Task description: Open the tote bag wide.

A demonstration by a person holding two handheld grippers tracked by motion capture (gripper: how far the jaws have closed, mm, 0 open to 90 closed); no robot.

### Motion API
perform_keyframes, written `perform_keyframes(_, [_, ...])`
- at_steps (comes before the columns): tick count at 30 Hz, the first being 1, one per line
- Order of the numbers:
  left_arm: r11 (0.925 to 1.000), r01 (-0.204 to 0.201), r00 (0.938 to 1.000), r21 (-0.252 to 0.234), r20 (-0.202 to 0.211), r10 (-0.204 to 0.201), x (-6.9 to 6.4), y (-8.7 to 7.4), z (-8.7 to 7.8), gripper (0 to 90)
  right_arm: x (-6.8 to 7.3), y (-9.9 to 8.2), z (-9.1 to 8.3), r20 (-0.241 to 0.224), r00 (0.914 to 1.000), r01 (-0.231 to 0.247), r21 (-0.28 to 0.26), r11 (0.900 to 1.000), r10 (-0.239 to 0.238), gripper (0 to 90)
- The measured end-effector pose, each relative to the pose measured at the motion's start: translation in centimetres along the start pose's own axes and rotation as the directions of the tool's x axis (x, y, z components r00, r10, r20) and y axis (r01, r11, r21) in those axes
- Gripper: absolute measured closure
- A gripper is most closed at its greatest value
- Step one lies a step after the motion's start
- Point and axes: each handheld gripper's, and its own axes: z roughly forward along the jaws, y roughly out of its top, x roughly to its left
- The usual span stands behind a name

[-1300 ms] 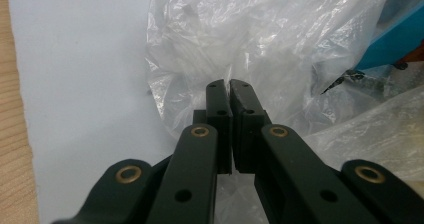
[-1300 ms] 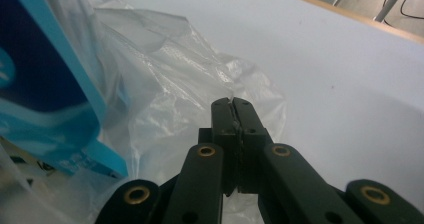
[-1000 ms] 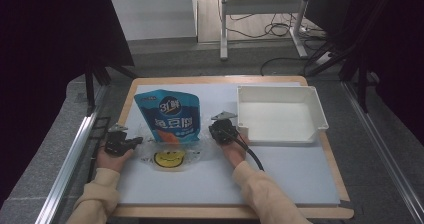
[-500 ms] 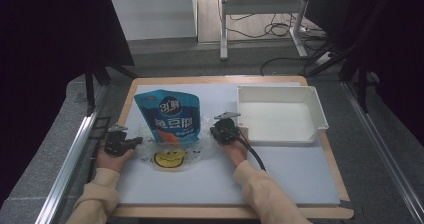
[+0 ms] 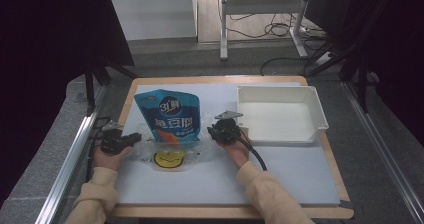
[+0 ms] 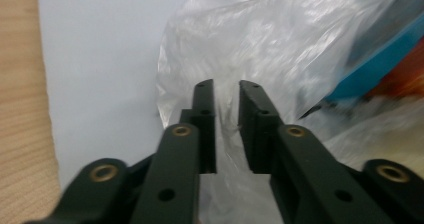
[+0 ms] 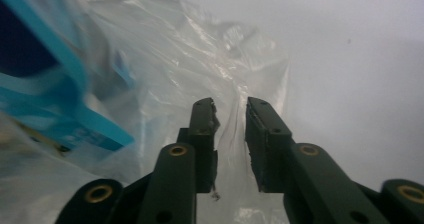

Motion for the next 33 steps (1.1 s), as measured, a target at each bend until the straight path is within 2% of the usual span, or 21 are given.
perform_keyframes(2, [0.9999, 0.005, 1.0, -0.011, 0.005, -0.005, -0.1, 0.1, -0.2, 71.5, 0.0, 0.2, -0.3, -0.005, 1.0, 0.003, -0.008, 1.0, -0.003, 69.2])
perform_keyframes(3, [0.9995, 0.004, 1.0, -0.032, 0.006, -0.004, -0.2, 0.3, -0.6, 71.5, 0.1, 0.3, -0.6, -0.008, 1.0, 0.003, -0.018, 0.9998, -0.003, 68.1])
perform_keyframes(4, [0.9979, 0.002, 0.9999, -0.065, 0.017, -0.001, -0.4, 0.6, -1.2, 65.0, 0.1, 0.6, -1.3, -0.025, 0.9997, 0.001, -0.046, 0.999, -0.002, 65.4])
perform_keyframes(5, [0.9979, 0.002, 0.9999, -0.065, 0.017, -0.001, -0.4, 0.6, -1.2, 61.9, 0.1, 0.6, -1.3, -0.025, 0.9997, 0.001, -0.046, 0.999, -0.002, 65.4])
perform_keyframes(6, [0.9957, 0.001, 0.9994, -0.093, 0.035, 0.002, -0.5, 0.9, -1.9, 59.1, 0.1, 0.9, -2.0, -0.04, 0.9992, 0.007, -0.068, 0.9976, -0.009, 63.1])
perform_keyframes(8, [0.9945, 0.002, 0.9989, -0.105, 0.047, 0.003, -0.5, 1.0, -2.2, 55.0, 0.2, 1.0, -2.3, -0.044, 0.9989, 0.009, -0.077, 0.997, -0.012, 61.9])
perform_keyframes(9, [0.9928, 0.001, 0.9976, -0.12, 0.069, 0.007, -0.7, 1.4, -2.8, 52.1, 0.2, 1.2, -2.9, -0.055, 0.9983, 0.013, -0.098, 0.9951, -0.018, 59.9])
perform_keyframes(14, [0.9866, -0.012, 0.9965, -0.163, 0.079, 0.025, -1.0, 2.2, -4.5, 48.0, 0.2, 1.6, -4.0, -0.072, 0.9972, 0.012, -0.128, 0.9917, -0.022, 57.3])
perform_keyframes(18, [0.9793, -0.014, 0.996, -0.202, 0.084, 0.032, -1.3, 2.9, -6.1, 44.5, 0.4, 2.2, -5.7, -0.091, 0.9949, 0.026, -0.183, 0.9828, -0.044, 55.7])
perform_keyframes(21, [0.9774, -0.033, 0.9945, -0.209, 0.09, 0.053, -1.6, 3.7, -6.9, 52.0, 0.8, 2.4, -6.5, -0.107, 0.9923, 0.041, -0.192, 0.9805, -0.063, 55.8])
perform_keyframes(23, [0.9791, -0.034, 0.9932, -0.2, 0.103, 0.056, -1.7, 4.0, -6.8, 61.3, 1.1, 2.4, -6.7, -0.114, 0.9909, 0.048, -0.194, 0.9799, -0.071, 56.2])
perform_keyframes(24, [0.9811, -0.051, 0.9919, -0.187, 0.105, 0.071, -1.8, 4.6, -6.3, 66.5, 1.6, 2.3, -7.0, -0.135, 0.9875, 0.055, -0.189, 0.9804, -0.082, 58.1])
perform_keyframes(25, [0.9811, -0.051, 0.9919, -0.187, 0.105, 0.071, -1.8, 4.6, -6.3, 70.0, 1.9, 2.2, -7.1, -0.146, 0.9858, 0.056, -0.183, 0.9815, -0.084, 59.7])
perform_keyframes(28, [0.9888, -0.056, 0.988, -0.138, 0.135, 0.075, -1.7, 5.9, -4.2, 80.7, 2.6, 1.6, -7.3, -0.183, 0.9777, 0.074, -0.162, 0.984, -0.103, 71.9])
perform_keyframes(30, [0.9925, -0.061, 0.9859, -0.107, 0.149, 0.076, -1.5, 6.4, -2.8, 85.9, 3.3, 1.1, -7.1, -0.217, 0.9663, 0.108, -0.149, 0.983, -0.139, 81.3])
perform_keyframes(31, [0.9942, -0.062, 0.9854, -0.087, 0.153, 0.075, -1.4, 6.6, -2.0, 87.2, 3.5, 0.9, -7.0, -0.231, 0.9615, 0.118, -0.14, 0.983, -0.149, 83.5])
perform_keyframes(32, [0.9942, -0.062, 0.9854, -0.087, 0.153, 0.075, -1.4, 6.6, -2.0, 88.3, 3.5, 0.9, -7.0, -0.231, 0.9615, 0.118, -0.14, 0.983, -0.149, 83.5])
perform_keyframes(33, [0.9971, -0.061, 0.9856, -0.045, 0.155, 0.067, -1.1, 6.8, -0.1, 89.4, 4.3, 0.5, -6.1, -0.26, 0.9496, 0.151, -0.111, 0.9822, -0.176, 86.7])
